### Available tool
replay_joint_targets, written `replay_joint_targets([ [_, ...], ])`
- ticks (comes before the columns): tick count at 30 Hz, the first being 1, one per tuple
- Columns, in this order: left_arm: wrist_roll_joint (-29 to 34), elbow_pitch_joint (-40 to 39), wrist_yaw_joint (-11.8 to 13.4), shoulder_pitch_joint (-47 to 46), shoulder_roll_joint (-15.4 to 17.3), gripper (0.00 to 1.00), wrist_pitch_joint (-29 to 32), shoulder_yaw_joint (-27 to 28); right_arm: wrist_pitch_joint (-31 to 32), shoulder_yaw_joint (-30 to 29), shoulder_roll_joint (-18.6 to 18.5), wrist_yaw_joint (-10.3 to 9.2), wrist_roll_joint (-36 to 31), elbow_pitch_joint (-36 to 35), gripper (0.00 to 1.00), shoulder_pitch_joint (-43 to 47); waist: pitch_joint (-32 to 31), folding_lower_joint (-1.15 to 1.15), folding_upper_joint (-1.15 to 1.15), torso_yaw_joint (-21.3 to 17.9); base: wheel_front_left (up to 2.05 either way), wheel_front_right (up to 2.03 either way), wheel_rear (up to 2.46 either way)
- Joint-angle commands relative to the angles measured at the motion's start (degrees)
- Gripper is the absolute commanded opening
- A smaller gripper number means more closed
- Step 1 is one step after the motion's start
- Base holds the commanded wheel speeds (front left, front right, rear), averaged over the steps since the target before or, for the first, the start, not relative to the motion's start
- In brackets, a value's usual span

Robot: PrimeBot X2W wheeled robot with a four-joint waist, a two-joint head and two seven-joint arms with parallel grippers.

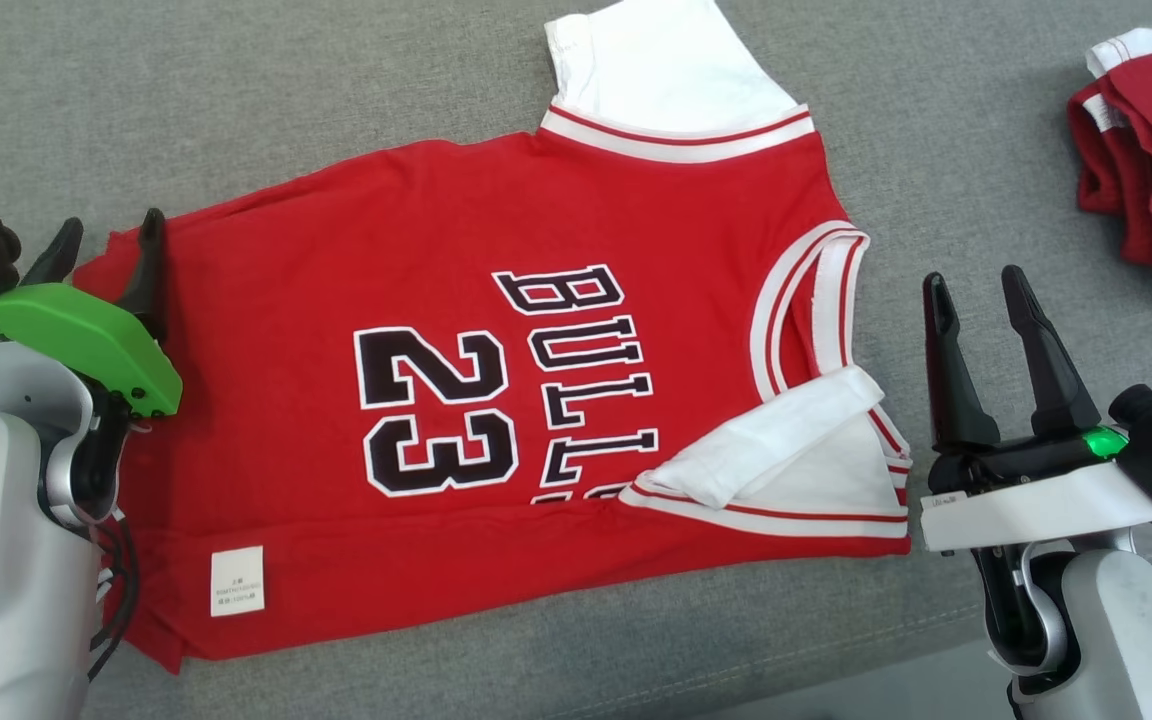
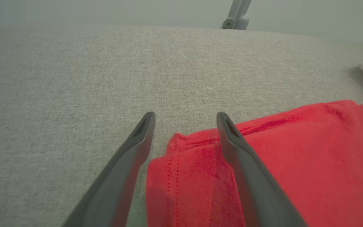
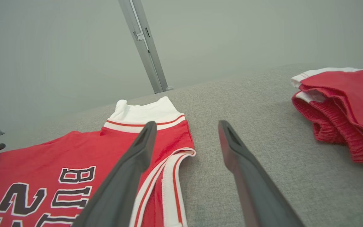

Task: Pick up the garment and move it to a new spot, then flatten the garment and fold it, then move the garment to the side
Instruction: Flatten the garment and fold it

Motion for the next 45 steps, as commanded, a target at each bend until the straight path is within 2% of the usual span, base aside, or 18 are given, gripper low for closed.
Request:
replay_joint_targets([
  [1, -0.6, 0.8, -0.4, -0.9, 0.2, 1.00, 0.3, 0.0, -0.4, 0.0, 0.0, -0.03, 0.5, 0.2, 1.00, -0.7, 1.1, 0.00, 0.00, -1.1, 0.00, 0.00, 0.00],
  [9, -2.6, 7.6, -1.8, -2.1, -0.1, 1.00, 3.0, -1.1, -0.9, -0.6, -1.3, -0.03, 2.0, 2.4, 1.00, -2.7, 1.4, 0.00, 0.00, -1.0, 0.00, 0.00, 0.00],
  [10, -2.8, 7.9, -1.9, -2.3, -0.1, 0.39, 2.7, -1.2, -1.0, -0.9, -1.8, -0.03, 2.0, 2.7, 1.00, -3.3, 1.5, 0.00, 0.00, -1.0, 0.00, 0.00, 0.00],
  [11, -2.8, 8.0, -2.1, -2.5, 0.0, 0.00, 2.6, -1.2, -1.0, -1.1, -2.3, -0.03, 2.0, 3.1, 1.00, -4.1, 1.6, 0.00, 0.00, -1.0, 0.00, 0.00, 0.00],
  [19, -1.1, 6.2, -1.4, -5.2, -0.3, 0.00, -0.8, -1.9, -0.9, -1.5, -7.2, -0.03, 4.2, 7.4, 1.00, -15.3, 3.5, 0.00, 0.00, 0.4, 0.00, 0.00, 0.00],
  [26, 0.8, 1.6, -0.2, -8.1, -1.5, 0.00, -3.4, -3.3, 1.0, 2.4, -12.3, -0.03, 7.0, 16.0, 1.00, -29.5, 6.8, 0.00, 0.00, 3.8, 0.00, 0.00, 0.00],
  [30, 1.2, -1.4, 0.0, -10.2, -3.7, 0.00, -4.0, -4.9, 2.6, 6.7, -15.0, -0.02, 9.3, 23.1, 1.00, -38.7, 9.9, 0.00, 0.00, 7.6, 0.00, 0.00, 0.00],
  [36, 1.9, -3.9, -0.2, -12.3, -6.2, 0.00, -5.5, -6.9, 5.0, 13.8, -16.4, -0.03, 11.7, 31.6, 1.00, -47.4, 13.6, 0.00, 0.00, 11.5, 0.00, 0.00, 0.00],
  [45, 2.4, -3.2, -0.8, -14.0, -8.0, 0.00, -7.0, -8.9, 10.3, 24.7, -18.0, -0.03, 16.9, 40.2, 1.00, -54.8, 15.4, 0.00, 0.00, 13.2, 0.00, 0.00, 0.00],
])
